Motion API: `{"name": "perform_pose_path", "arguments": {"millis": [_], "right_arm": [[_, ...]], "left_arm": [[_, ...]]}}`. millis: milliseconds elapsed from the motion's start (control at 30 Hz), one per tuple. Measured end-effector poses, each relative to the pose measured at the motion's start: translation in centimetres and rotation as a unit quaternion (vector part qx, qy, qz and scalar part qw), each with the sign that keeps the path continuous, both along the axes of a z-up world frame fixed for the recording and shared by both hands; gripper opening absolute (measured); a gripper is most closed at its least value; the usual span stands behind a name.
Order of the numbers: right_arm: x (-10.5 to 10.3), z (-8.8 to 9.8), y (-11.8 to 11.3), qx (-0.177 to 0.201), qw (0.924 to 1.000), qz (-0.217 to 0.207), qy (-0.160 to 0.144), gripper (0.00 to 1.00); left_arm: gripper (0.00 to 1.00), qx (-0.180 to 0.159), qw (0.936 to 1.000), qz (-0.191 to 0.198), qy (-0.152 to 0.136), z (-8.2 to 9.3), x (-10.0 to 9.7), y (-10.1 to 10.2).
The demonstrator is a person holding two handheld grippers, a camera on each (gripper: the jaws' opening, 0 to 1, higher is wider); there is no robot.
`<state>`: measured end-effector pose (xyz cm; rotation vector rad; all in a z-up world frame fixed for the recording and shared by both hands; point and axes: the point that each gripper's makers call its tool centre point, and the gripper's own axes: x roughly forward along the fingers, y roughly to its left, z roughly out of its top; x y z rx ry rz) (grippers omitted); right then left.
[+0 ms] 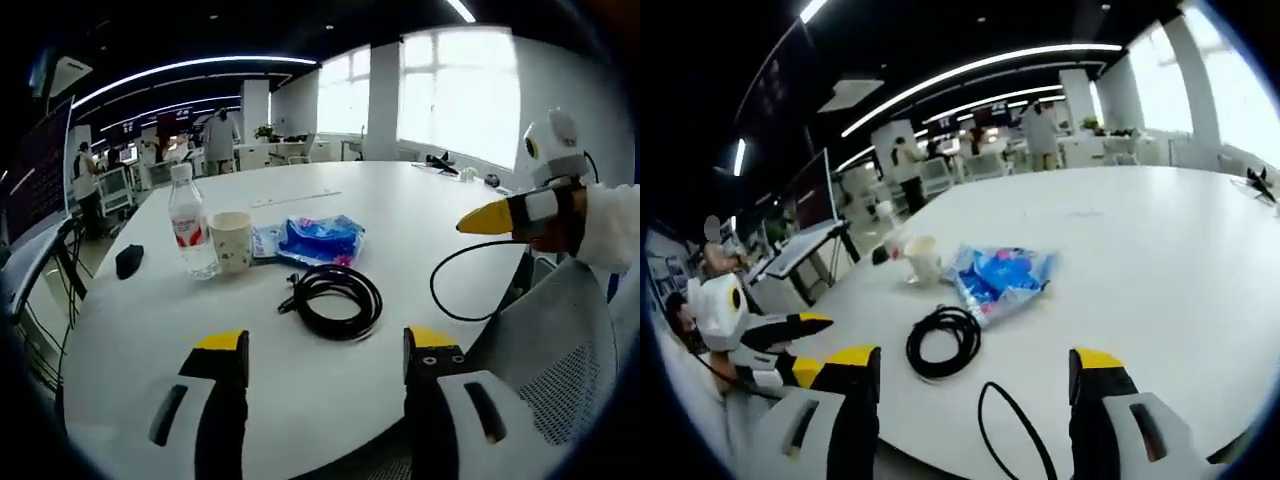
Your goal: Arrange the tabletop items into an orderly group along one side of the table until the central work area is clear of visible clutter.
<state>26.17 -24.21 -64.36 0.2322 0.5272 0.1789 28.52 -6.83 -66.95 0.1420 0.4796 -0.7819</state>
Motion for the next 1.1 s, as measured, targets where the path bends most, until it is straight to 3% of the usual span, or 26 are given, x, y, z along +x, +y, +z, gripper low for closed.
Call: {"name": "perform_pose_path", "arguments": {"millis": [133, 233, 333, 433, 567, 667, 700, 767, 867, 967, 1100], "right_arm": [[-0.2, 1.9, -1.0, 0.013, 0.9988, -0.036, -0.029, 0.77], [-1.0, 3.2, -2.0, 0.024, 0.9965, -0.065, -0.047, 0.77], [-2.6, 4.4, -2.9, 0.027, 0.9935, -0.089, -0.066, 0.77], [-3.9, 5.3, -4.0, 0.041, 0.9882, -0.123, -0.082, 0.77], [-3.9, 6.6, -6.0, 0.075, 0.9772, -0.166, -0.108, 0.77], [-2.5, 6.6, -6.7, 0.072, 0.9785, -0.16, -0.108, 0.77], [-1.7, 6.7, -6.7, 0.072, 0.9798, -0.152, -0.109, 0.77], [-0.4, 6.5, -6.5, 0.076, 0.9827, -0.132, -0.106, 0.76], [0.7, 5.1, -6.0, 0.087, 0.989, -0.094, -0.075, 0.74], [1.5, 3.0, -5.7, 0.084, 0.9951, -0.046, -0.025, 0.72], [3.1, 1.7, -5.7, 0.108, 0.9939, -0.022, -0.003, 0.7]], "left_arm": [[0.6, 0.036, 0.9981, -0.045, -0.02, -0.1, -0.9, -0.5], [0.58, 0.062, 0.994, -0.072, -0.054, 0.5, -1.3, -0.5], [0.62, 0.041, 0.9946, -0.082, -0.05, 1.2, -1.8, -1.1], [0.75, 0.003, 0.9918, -0.098, -0.082, 3.2, -1.5, -1.7], [0.89, -0.013, 0.9944, -0.08, -0.068, 3.3, -0.8, -0.8], [1.0, -0.019, 0.9963, -0.056, -0.062, 3.0, 0.1, -0.5], [0.99, -0.02, 0.9972, -0.051, -0.052, 2.8, 0.1, -0.5], [0.99, -0.028, 0.9972, -0.03, -0.062, 3.2, 1.0, -0.5], [0.96, -0.034, 0.9985, -0.003, -0.043, 3.0, 1.3, -0.3], [0.91, 0.007, 0.9987, 0.016, -0.047, 2.0, 1.6, 0.6], [0.9, 0.02, 0.9982, 0.031, -0.047, 1.6, 2.1, 0.9]]}}
